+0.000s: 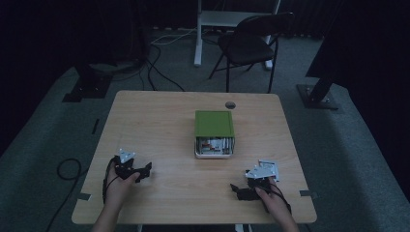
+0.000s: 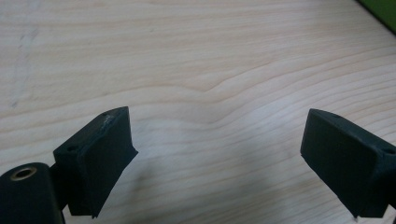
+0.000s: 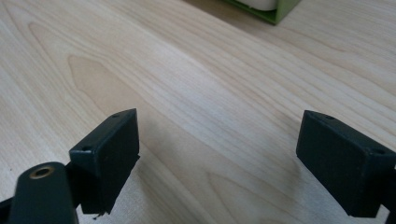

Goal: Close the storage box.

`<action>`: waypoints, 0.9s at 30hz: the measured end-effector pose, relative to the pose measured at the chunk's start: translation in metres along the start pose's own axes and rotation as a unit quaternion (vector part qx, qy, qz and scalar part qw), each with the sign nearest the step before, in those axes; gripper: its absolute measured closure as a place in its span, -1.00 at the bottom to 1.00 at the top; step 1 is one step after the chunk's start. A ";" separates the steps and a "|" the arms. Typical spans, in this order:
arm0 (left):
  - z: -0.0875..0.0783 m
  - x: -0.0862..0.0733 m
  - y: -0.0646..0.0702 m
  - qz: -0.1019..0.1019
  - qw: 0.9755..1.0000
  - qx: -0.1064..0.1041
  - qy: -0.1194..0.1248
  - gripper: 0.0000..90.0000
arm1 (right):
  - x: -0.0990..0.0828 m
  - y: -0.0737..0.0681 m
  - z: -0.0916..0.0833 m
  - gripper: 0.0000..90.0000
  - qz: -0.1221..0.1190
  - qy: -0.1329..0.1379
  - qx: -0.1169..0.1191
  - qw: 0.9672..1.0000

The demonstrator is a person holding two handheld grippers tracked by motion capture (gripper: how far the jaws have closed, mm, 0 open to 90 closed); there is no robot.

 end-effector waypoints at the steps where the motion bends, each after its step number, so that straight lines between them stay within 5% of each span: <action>1: 0.000 -0.002 -0.002 -0.001 1.000 0.003 -0.005 -0.78 | -0.001 -0.001 0.001 -0.70 -0.003 -0.004 0.003 1.000; 6: -0.001 -0.010 -0.007 -0.009 1.000 0.009 -0.016 -0.78 | -0.003 -0.005 0.003 -0.70 -0.020 -0.023 0.010 0.999; 19: -0.005 -0.025 -0.020 -0.020 0.999 0.022 -0.028 -0.78 | -0.003 -0.005 0.004 -0.71 -0.020 -0.023 0.011 0.999; 27: -0.008 -0.030 -0.024 -0.017 0.998 0.047 -0.042 -0.78 | -0.003 -0.005 0.004 -0.71 -0.020 -0.023 0.011 0.999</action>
Point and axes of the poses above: each handheld gripper's, and its own axes: z roughly forward along the jaws, x roughly out of its top, y roughly to its right, the point moved 7 cm from there along z, roughly forward along the jaws, and after that the axes turned 13 degrees about z, right-handed, at the moved point
